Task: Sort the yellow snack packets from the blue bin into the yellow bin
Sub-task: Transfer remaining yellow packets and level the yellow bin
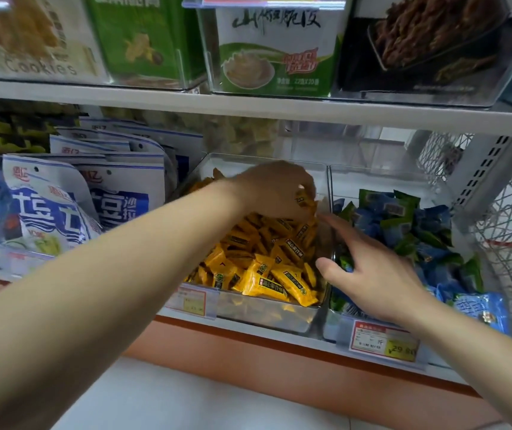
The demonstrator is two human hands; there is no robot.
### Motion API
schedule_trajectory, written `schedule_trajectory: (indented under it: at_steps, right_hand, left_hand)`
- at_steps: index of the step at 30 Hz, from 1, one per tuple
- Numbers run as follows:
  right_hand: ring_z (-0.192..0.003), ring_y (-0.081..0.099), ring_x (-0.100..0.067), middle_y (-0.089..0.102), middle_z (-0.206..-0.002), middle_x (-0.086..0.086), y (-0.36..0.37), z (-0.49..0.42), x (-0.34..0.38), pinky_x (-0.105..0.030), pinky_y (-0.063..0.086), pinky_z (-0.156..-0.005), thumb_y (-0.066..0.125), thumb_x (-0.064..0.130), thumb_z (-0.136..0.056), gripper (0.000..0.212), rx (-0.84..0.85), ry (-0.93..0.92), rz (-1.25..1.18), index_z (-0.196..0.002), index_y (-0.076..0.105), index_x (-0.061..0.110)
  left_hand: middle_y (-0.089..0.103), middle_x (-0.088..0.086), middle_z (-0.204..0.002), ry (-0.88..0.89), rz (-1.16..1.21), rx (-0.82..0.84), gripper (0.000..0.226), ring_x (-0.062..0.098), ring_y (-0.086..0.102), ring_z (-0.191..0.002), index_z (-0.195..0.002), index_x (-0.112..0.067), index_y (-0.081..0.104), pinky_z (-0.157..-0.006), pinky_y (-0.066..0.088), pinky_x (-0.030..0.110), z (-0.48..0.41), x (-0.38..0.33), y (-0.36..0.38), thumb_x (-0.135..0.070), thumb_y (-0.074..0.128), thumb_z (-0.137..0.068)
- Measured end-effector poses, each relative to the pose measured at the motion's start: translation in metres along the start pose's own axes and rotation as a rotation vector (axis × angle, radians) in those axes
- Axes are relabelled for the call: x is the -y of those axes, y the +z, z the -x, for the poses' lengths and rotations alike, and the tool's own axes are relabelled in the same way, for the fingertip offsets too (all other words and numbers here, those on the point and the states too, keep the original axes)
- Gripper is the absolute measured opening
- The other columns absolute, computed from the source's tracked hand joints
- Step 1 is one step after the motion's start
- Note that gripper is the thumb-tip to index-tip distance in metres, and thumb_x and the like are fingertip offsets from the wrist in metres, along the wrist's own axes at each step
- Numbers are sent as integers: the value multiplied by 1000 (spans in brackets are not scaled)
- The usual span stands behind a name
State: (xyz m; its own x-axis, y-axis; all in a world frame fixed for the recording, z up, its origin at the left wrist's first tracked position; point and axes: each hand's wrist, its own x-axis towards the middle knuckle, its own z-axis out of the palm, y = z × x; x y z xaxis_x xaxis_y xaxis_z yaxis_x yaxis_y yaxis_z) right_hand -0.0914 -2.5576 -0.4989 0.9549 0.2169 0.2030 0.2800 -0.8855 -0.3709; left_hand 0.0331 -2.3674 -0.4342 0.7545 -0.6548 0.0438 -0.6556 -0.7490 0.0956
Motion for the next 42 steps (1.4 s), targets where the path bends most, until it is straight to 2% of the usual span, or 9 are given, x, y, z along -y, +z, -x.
schedule_trajectory:
  at_steps: [5,9,13,16,20,24,34,38,42]
  right_hand:
    - [-117,56,-18,51,-141,14,-1,0,2,-38,53,-76,31,77,-74,69,10,-8,-31,-138,8,65]
    - [-119,54,-17,52,-138,14,-1,1,3,-37,52,-78,31,76,-74,69,12,-8,-30,-138,7,64]
    - [-116,54,-15,54,-132,16,-1,1,1,-34,49,-75,32,75,-74,68,-4,-20,-50,-138,11,63]
    - [-114,55,-14,55,-129,17,0,0,1,-34,48,-74,33,75,-74,68,-3,-25,-48,-137,11,63]
    - [-98,54,-11,54,-109,21,0,0,0,-29,45,-64,33,76,-74,67,-13,-31,-55,-136,12,64]
    - [-93,47,-7,47,-107,23,1,0,-1,-27,41,-61,32,78,-73,70,-8,-24,-41,-138,10,64]
    - [-107,57,-16,60,-121,12,2,0,0,-38,53,-73,30,78,-73,71,-1,-23,-43,-138,8,63]
    - [-99,54,-13,56,-113,15,1,0,-1,-37,52,-72,31,78,-73,70,1,-18,-62,-138,9,63]
    - [-96,50,-10,50,-108,20,2,0,0,-33,47,-68,31,78,-73,68,-3,-23,-73,-136,10,64]
  left_hand:
    - [62,-2,-113,-46,-26,187,59,19,60,-102,-125,-24,59,-83,54,36,-12,-22,47,-58,70,-78]
    - [58,-6,-76,-78,-342,309,47,11,54,-67,-82,-27,56,-57,40,29,-29,-29,48,-74,54,-82]
    - [64,-1,-104,-89,-248,503,70,14,50,-70,-136,-26,52,-63,40,29,-35,-22,48,-69,61,-82]
    - [62,2,-120,-35,-130,560,71,8,45,-68,-143,-24,47,-56,33,25,-35,-18,48,-59,67,-84]
    - [51,-13,-92,-76,38,502,66,12,53,-79,-138,-31,50,-60,37,28,-34,-11,49,-49,75,-80]
    - [55,-16,-88,-83,105,293,36,10,56,-82,-92,-41,54,-61,36,26,-17,23,32,-57,76,-68]
    - [61,-6,-118,-219,-167,257,81,22,57,-103,-130,-37,56,-83,38,37,5,60,-3,-80,62,-61]
    - [61,-1,-101,-182,-282,285,57,21,59,-89,-114,-25,64,-78,52,38,2,48,-5,-62,74,-71]
    - [58,1,-123,-57,-226,246,45,24,61,-102,-117,-21,64,-85,55,42,-2,32,-4,-36,77,-77]
